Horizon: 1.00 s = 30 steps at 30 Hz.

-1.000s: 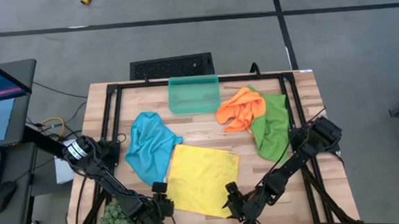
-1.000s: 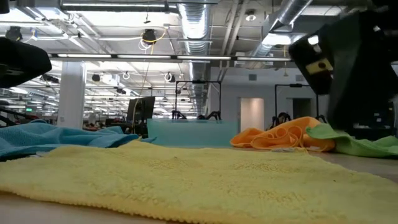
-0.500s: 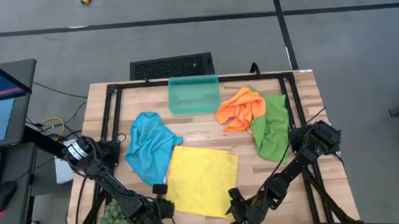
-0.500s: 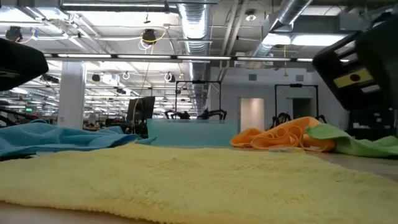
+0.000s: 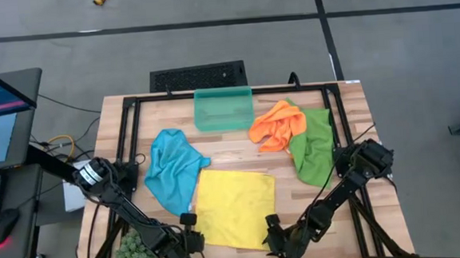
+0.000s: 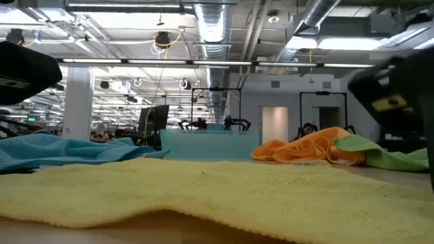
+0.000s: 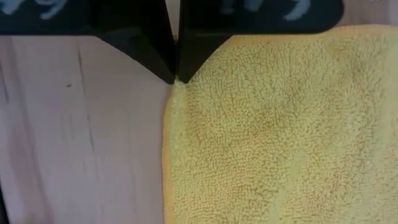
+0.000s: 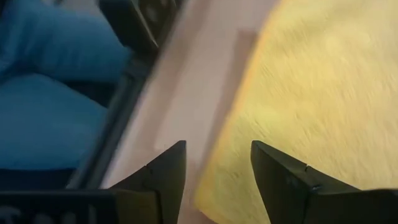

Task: Roll microfiber towels into tight, uniform cylinder then place into a basket
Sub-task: Fold the yellow microfiber towel

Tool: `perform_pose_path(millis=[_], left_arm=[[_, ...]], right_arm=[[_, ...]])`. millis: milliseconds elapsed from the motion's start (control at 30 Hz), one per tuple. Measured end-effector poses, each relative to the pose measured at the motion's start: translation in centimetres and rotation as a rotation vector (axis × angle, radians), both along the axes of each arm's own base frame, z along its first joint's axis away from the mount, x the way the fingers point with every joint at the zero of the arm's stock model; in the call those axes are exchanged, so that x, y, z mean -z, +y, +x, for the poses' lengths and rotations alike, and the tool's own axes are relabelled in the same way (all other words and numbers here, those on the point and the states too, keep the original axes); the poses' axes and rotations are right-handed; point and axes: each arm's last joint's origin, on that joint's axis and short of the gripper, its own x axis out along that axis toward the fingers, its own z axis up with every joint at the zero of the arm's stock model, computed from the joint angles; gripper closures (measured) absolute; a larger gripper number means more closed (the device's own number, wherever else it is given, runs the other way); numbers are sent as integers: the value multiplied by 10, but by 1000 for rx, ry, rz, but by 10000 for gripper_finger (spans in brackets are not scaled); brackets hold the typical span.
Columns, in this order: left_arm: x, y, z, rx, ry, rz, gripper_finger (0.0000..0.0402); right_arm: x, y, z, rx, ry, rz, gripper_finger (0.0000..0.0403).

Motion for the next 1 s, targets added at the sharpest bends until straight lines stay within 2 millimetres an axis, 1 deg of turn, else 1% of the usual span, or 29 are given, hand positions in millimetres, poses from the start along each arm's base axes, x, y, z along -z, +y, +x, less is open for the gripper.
perform_pose_path(millis=[267, 400, 633, 800, 1000], left_arm=[[0, 0, 0, -5, 2, -5, 398], [0, 0, 0, -4, 7, -8, 398], [0, 0, 0, -10, 11, -13, 397], [-1, 2, 2, -18, 14, -19, 397], [-1, 4, 5, -22, 27, -34, 397]], right_arm=[[3, -2, -3, 30, 54, -4, 200], [8, -3, -4, 86, 101, 0, 200], [10, -3, -8, 94, 103, -26, 203], [15, -6, -8, 107, 128, -67, 233], [19, -8, -8, 132, 118, -100, 301]])
